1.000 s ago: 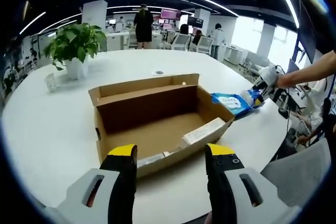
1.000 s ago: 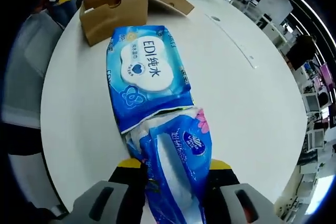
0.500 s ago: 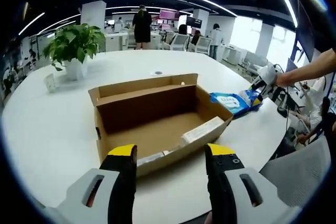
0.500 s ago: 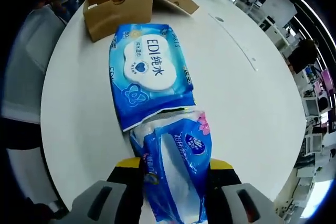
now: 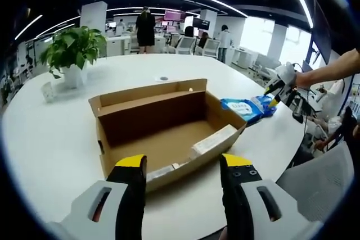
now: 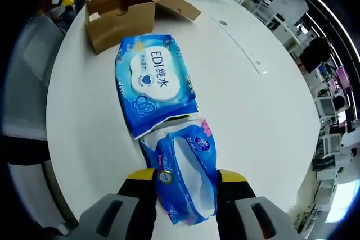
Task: Operate the shoe box by opening the lid, removing the specified soft item, and placing it in the target area until the item is outside and the box remains undamaged.
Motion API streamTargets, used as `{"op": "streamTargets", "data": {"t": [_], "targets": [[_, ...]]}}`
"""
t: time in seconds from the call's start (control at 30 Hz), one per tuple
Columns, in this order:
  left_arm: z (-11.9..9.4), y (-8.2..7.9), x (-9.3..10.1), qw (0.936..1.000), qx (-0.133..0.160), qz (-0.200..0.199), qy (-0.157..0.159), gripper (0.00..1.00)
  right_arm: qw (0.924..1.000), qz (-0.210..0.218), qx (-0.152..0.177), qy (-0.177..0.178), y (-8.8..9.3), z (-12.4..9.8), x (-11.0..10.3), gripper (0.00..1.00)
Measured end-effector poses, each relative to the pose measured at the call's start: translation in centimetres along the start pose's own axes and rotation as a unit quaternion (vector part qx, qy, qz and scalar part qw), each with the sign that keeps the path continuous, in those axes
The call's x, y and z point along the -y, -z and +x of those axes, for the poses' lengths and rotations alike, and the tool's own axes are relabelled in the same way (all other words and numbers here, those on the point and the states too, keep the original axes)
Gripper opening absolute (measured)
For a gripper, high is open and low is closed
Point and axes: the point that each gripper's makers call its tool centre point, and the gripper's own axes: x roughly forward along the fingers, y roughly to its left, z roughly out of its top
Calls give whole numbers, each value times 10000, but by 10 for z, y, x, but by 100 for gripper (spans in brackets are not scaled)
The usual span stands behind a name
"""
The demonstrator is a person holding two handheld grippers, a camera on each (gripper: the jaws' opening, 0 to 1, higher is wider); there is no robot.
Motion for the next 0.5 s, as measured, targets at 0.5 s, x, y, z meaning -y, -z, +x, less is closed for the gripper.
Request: {"op": "streamTargets", "data": {"t": [0.5], "targets": [[-1,2,-1,9996,50,-23,268,54,9918,1073,666,172,-36,-21,-9,41]]}}
